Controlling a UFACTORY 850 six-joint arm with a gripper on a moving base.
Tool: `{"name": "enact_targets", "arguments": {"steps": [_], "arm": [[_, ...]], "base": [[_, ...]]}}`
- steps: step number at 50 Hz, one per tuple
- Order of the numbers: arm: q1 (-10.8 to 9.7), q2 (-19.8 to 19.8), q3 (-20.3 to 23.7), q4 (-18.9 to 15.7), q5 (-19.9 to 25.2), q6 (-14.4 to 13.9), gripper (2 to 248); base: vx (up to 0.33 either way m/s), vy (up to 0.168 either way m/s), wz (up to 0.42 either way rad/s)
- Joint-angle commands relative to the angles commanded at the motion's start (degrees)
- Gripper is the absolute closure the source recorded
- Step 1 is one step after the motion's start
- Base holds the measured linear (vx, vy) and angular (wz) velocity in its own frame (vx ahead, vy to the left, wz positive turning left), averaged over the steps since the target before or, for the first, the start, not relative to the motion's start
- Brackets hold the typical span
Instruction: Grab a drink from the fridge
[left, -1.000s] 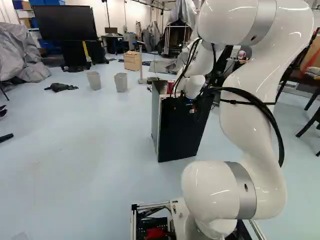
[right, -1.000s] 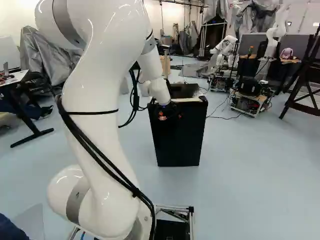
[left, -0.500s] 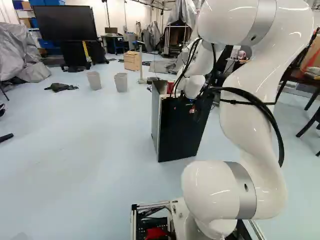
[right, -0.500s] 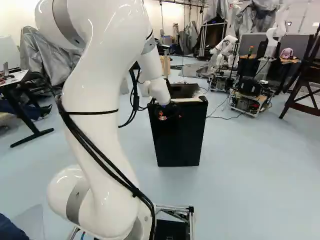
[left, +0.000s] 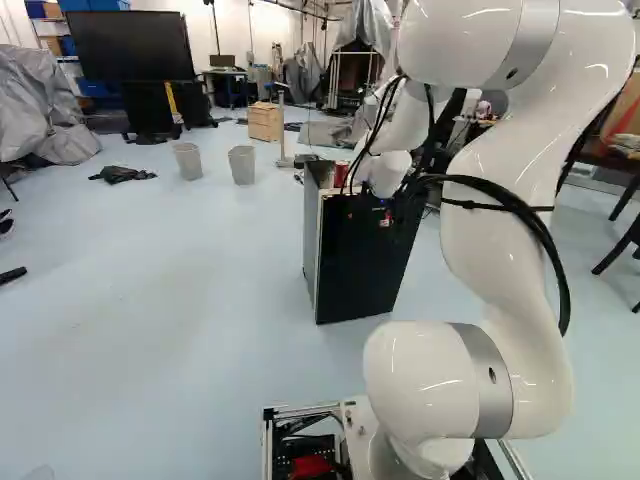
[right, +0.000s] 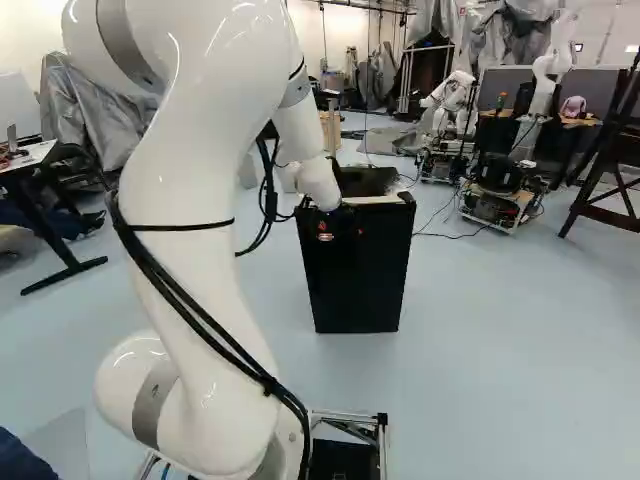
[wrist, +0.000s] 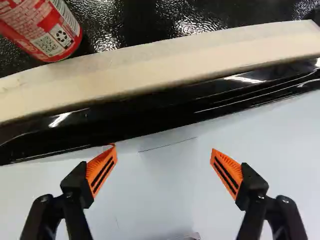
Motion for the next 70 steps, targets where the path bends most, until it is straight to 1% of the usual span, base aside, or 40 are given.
{"name": "enact_targets", "arguments": {"steps": [16,25,36,47,70], "arm": [[-0.3,3.6,4.6,0.0,0.2,0.0,3],[-0.2,5.7,7.3,0.0,2.6,0.0,3],[0.5,8.5,10.7,0.0,8.4,0.0,3],[2.1,10.8,13.4,0.0,15.0,0.0,3],[6.3,12.4,15.2,0.0,28.8,0.0,3]], "base": [[0.000,0.000,0.000],[0.000,0.000,0.000],[0.000,0.000,0.000],[0.000,0.000,0.000],[0.000,0.000,0.000]]}}
